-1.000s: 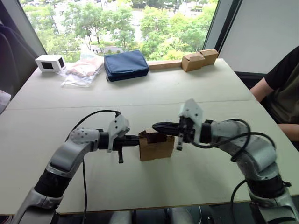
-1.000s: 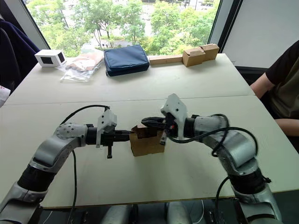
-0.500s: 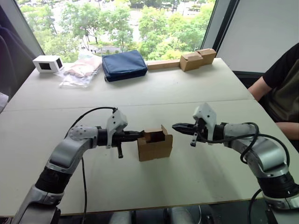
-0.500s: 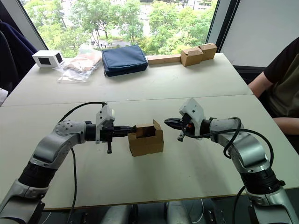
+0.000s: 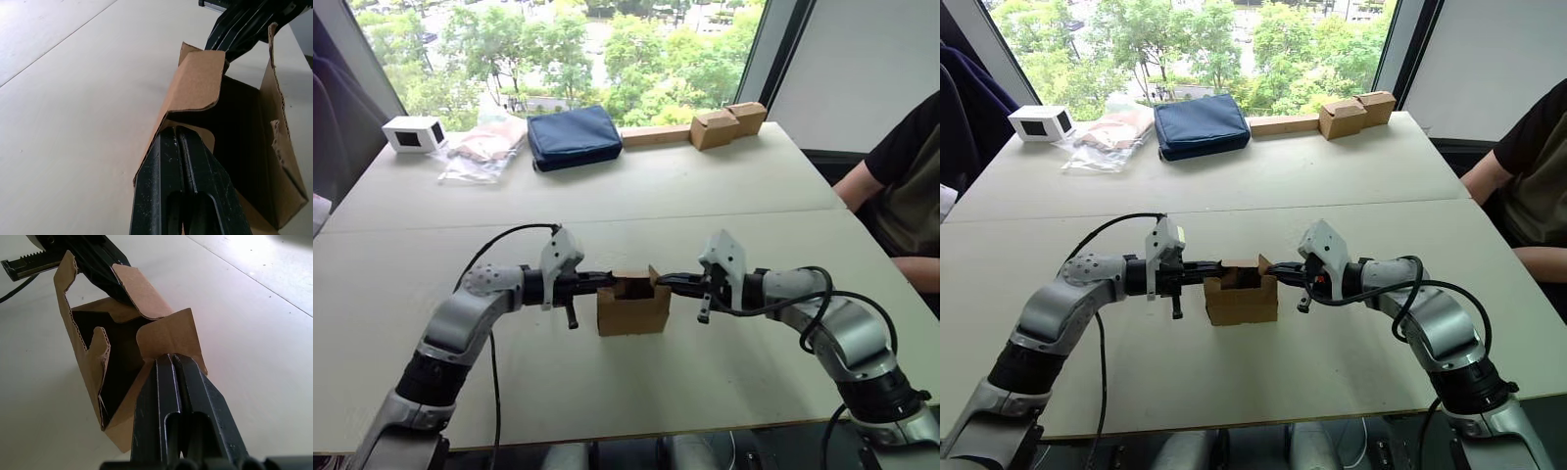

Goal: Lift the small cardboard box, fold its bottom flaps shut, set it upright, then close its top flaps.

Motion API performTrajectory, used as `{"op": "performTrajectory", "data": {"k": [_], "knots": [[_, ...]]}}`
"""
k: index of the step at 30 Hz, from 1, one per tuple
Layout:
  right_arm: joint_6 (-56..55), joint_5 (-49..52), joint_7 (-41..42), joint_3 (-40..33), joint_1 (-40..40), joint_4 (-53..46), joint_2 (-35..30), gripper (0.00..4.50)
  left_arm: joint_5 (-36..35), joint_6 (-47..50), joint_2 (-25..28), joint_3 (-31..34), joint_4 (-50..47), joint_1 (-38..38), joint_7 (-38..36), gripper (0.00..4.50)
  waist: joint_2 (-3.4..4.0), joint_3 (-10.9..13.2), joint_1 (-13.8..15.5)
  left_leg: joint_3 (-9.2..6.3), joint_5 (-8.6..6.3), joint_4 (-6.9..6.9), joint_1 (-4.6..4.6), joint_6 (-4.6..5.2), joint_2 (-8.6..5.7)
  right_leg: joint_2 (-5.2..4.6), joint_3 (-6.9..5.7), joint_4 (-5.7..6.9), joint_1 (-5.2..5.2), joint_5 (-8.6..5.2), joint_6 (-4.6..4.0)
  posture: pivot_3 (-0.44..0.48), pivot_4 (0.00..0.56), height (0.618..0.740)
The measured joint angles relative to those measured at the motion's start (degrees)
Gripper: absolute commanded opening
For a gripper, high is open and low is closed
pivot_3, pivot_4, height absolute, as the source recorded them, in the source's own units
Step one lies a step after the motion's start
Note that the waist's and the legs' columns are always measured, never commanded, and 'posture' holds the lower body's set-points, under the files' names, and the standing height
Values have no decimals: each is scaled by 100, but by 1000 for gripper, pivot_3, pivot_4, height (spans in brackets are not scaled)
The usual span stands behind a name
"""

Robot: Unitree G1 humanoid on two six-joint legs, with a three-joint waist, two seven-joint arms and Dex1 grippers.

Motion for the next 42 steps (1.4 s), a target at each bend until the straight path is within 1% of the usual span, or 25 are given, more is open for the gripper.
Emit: {"op": "performTrajectory", "data": {"k": [4,7,12,14,18,20,27,31,35,42], "knots": [[-62,-79,-24,62,35,-12,16,0,-4,16,-203,9,2,-1,167,41,0,0,1,0,0,0,0,0,0,0,0,0,0,0,0,0,150,740],[-76,-134,-27,248,133,-7,66,0,-103,126,-379,25,2,-1,307,41,0,0,0,0,0,0,0,0,0,-1,0,0,0,0,0,0,150,740],[-138,-189,-31,267,135,-9,81,0,-113,147,-374,24,-12,0,341,41,0,0,0,0,0,1,0,0,0,0,0,0,0,0,0,0,150,740],[-152,-196,-34,267,137,-7,82,0,-114,204,-288,24,-75,10,329,41,0,0,0,0,0,1,0,0,0,0,0,0,0,0,0,0,150,740],[-98,-123,-49,203,173,-6,143,0,-128,324,110,45,-331,116,168,41,0,0,-2,0,0,0,0,0,0,0,0,0,0,0,0,0,150,740],[-59,-73,-53,158,184,-6,178,0,-128,345,199,46,-376,172,128,41,0,0,-1,0,0,0,0,0,0,-1,0,0,0,0,0,0,150,740],[118,224,-28,-133,185,-20,194,0,-241,386,260,115,-412,189,67,41,0,0,3,-1,0,0,0,0,-2,-4,-1,0,1,0,0,0,150,740],[354,663,-25,-563,189,-183,170,0,-615,740,286,477,-518,174,112,41,0,0,0,-1,0,0,0,0,-1,-4,-1,0,1,0,0,0,150,740],[540,932,-91,-911,201,-264,101,0,-831,944,485,782,-588,187,180,41,0,0,-1,-1,0,0,0,0,0,-4,0,0,1,0,0,0,150,740],[578,937,-204,-873,206,-261,68,0,-845,948,576,783,-588,277,174,41,0,0,3,-1,0,0,0,0,-1,-5,0,0,1,0,0,0,150,740]]}}
